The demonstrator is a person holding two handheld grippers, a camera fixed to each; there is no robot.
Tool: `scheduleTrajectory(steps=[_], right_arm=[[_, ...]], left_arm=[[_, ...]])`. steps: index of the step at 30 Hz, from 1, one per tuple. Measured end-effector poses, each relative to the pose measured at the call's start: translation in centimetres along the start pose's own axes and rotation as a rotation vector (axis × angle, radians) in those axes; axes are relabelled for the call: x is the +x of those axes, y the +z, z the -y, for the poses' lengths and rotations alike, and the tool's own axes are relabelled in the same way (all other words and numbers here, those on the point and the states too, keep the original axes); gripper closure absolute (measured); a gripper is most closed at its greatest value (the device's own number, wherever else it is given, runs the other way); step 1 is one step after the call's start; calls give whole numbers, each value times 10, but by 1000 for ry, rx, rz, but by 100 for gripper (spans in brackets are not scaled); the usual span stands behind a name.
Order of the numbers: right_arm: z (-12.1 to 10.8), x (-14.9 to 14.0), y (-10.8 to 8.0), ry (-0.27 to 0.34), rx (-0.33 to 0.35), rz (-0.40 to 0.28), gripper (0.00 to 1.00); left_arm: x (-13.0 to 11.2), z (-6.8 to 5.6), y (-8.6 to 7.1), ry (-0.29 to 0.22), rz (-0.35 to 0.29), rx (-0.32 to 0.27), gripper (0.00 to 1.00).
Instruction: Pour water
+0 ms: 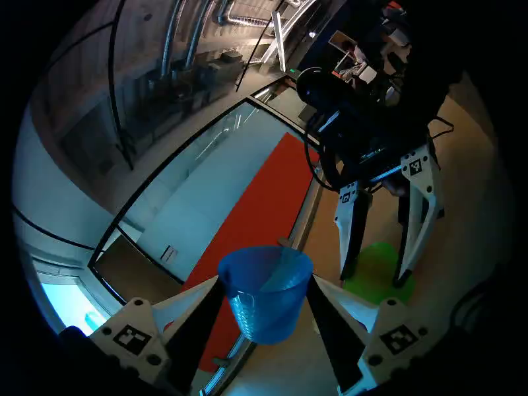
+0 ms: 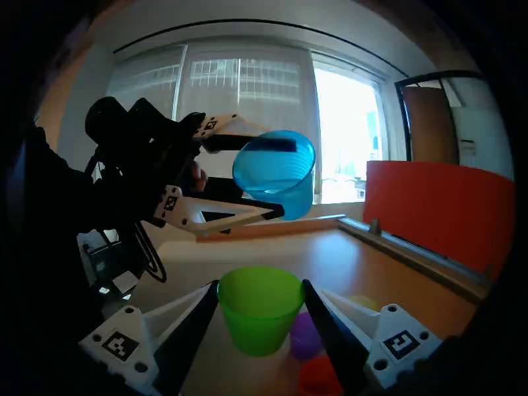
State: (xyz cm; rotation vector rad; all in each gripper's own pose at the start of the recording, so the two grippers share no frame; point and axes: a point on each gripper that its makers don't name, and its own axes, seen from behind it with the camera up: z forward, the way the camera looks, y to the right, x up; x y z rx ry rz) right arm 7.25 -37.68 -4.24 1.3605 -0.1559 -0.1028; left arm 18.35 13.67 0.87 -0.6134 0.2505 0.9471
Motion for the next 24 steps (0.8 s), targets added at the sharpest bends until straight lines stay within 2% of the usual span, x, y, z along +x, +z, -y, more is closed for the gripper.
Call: scheduleTrajectory(steps=[24], right_arm=[[1, 3, 0, -2, 1, -6, 6]], left_arm=[[4, -2, 1, 53, -8, -5, 17]])
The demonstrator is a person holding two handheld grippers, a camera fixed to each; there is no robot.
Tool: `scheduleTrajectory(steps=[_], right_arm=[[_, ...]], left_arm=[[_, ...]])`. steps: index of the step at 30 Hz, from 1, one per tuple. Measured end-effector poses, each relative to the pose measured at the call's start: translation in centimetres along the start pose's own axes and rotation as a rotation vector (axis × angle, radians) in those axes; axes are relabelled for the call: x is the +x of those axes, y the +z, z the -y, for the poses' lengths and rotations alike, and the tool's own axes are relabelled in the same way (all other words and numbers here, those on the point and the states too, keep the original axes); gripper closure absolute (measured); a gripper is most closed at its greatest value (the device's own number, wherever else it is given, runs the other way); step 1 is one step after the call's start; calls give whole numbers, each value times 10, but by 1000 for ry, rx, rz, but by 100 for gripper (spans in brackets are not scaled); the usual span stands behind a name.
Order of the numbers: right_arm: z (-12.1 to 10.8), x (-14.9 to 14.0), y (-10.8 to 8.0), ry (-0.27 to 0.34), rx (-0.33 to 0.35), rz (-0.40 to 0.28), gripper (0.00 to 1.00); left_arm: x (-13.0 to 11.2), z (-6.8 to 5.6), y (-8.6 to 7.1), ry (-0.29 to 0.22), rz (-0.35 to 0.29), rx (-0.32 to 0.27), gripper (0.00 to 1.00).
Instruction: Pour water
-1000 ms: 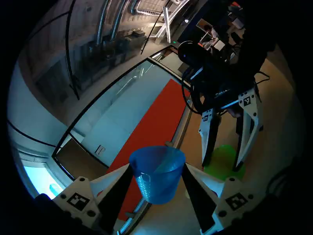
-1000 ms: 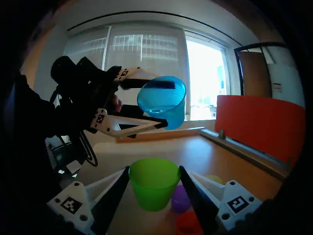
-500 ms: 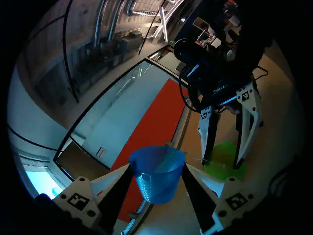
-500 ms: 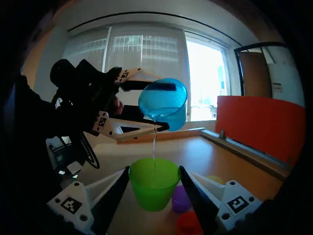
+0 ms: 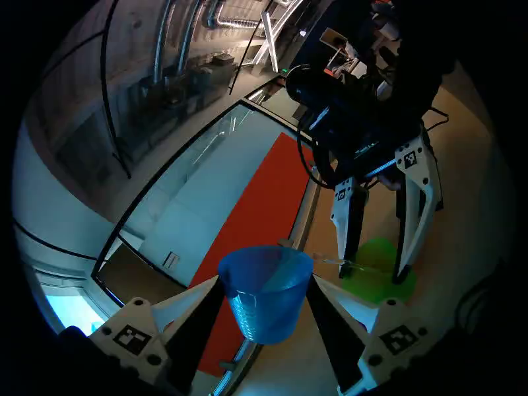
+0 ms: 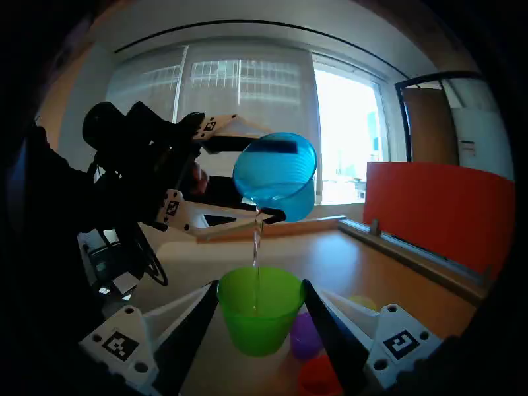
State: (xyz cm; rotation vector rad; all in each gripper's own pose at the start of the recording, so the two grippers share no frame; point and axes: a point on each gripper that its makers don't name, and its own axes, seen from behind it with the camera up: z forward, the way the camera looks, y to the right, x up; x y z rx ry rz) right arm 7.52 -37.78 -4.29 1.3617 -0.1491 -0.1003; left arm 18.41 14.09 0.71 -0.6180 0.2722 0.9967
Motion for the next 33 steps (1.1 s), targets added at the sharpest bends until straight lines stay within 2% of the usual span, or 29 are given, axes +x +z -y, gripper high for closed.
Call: scheduleTrajectory(steps=[33], right_arm=[[1, 0, -3, -10, 0, 1, 6]], left_arm=[[5, -1, -2, 46, -10, 4, 17]])
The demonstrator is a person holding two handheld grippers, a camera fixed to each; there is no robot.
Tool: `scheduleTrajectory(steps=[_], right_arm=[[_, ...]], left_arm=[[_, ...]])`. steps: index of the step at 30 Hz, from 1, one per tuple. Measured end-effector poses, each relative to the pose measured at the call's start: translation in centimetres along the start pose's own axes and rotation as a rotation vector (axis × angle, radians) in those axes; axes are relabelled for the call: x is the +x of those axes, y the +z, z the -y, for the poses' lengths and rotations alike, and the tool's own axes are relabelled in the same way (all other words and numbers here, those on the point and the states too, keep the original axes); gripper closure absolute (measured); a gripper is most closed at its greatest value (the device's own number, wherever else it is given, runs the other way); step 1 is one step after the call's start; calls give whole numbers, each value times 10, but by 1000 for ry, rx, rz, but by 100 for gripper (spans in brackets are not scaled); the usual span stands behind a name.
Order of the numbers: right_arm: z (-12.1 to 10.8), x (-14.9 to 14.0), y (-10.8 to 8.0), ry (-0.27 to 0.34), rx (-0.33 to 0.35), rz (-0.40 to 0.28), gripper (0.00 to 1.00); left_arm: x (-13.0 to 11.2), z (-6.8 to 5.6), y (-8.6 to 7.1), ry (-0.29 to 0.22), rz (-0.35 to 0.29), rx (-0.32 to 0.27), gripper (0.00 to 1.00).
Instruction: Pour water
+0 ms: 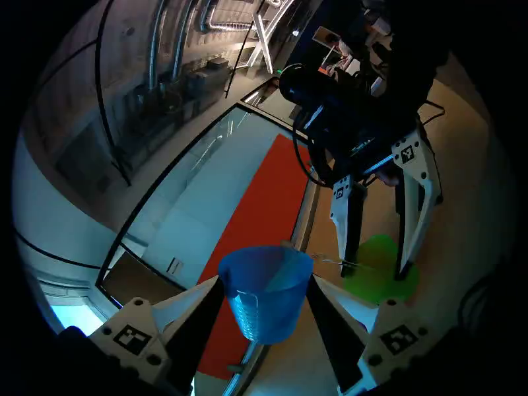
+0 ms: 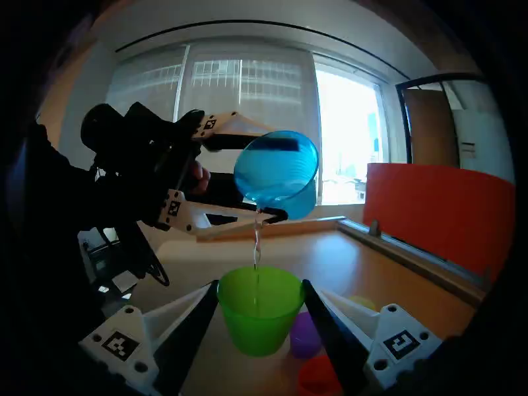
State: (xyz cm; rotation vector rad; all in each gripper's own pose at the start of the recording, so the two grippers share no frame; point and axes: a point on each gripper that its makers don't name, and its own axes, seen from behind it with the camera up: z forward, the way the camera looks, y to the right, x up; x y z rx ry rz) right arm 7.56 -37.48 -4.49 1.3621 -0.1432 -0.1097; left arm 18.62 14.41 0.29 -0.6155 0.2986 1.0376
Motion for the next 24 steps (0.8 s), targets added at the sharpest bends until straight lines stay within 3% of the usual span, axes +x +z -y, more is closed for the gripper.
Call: scheduleTrajectory(steps=[24], right_arm=[[2, 0, -2, -20, 3, 1, 6]], left_arm=[[2, -1, 1, 22, 0, -3, 17]])
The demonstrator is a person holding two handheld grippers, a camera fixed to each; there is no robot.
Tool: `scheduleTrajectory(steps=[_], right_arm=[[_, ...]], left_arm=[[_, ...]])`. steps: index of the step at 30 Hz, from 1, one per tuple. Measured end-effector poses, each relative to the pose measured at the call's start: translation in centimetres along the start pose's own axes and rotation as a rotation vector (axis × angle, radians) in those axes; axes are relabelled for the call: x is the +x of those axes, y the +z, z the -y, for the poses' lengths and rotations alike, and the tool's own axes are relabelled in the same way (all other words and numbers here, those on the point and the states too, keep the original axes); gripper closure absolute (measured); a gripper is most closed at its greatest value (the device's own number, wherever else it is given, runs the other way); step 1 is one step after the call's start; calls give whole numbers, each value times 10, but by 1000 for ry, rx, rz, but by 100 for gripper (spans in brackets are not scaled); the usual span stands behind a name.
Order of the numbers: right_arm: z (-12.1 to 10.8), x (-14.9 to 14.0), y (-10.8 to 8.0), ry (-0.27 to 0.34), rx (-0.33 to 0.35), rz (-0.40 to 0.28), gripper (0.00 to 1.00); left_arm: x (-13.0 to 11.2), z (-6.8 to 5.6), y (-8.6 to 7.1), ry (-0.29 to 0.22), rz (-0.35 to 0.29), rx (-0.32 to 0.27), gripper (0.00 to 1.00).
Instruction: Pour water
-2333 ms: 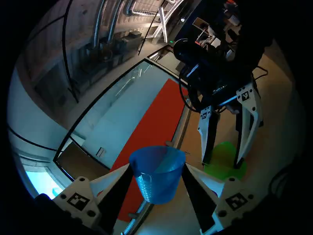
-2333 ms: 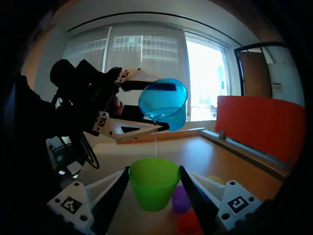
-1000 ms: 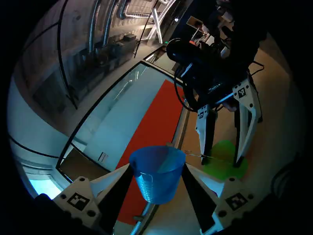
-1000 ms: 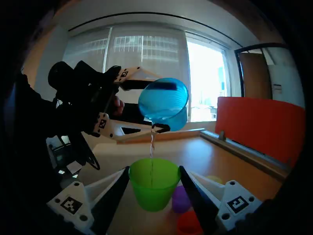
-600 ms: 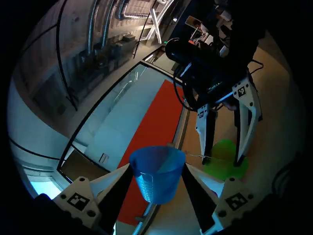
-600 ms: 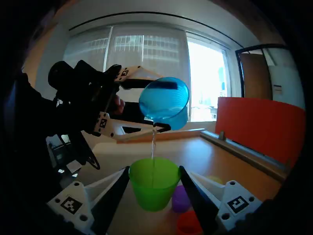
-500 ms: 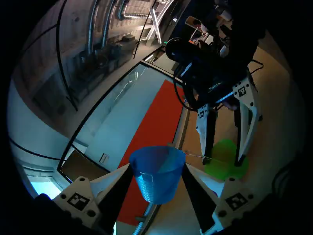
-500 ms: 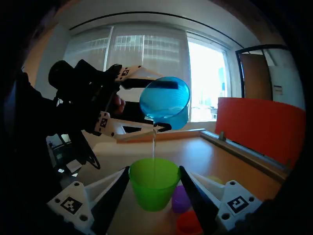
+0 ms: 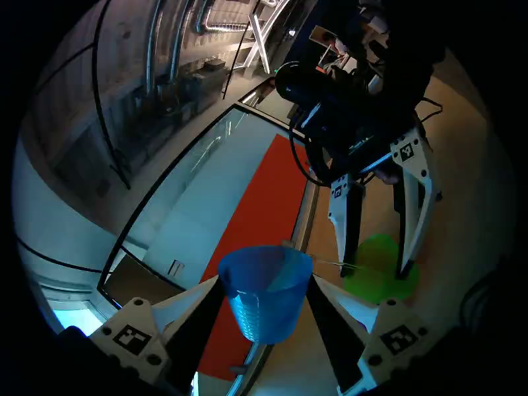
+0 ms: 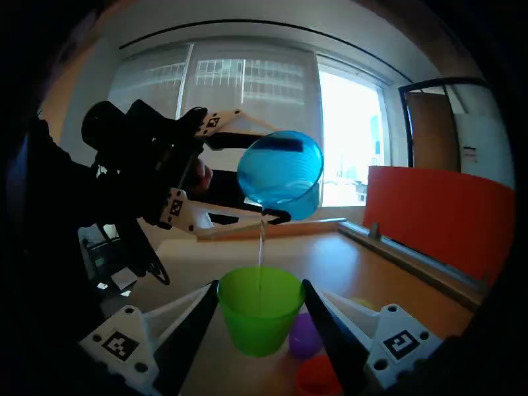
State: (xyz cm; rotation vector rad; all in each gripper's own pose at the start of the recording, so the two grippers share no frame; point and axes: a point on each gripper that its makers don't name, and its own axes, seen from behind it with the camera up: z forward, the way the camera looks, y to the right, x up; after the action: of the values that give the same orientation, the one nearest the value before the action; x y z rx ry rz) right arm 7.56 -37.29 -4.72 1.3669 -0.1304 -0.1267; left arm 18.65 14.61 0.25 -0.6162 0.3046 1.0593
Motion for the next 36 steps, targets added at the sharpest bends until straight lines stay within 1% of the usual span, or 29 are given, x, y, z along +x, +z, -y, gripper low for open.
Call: scheduleTrajectory(steps=[20, 36], right_arm=[[0, 0, -1, -5, -2, -2, 6], [0, 0, 0, -5, 0, -2, 6]], left_arm=[[0, 1, 3, 28, 3, 1, 17], [0, -2, 2, 49, 6, 0, 17]])
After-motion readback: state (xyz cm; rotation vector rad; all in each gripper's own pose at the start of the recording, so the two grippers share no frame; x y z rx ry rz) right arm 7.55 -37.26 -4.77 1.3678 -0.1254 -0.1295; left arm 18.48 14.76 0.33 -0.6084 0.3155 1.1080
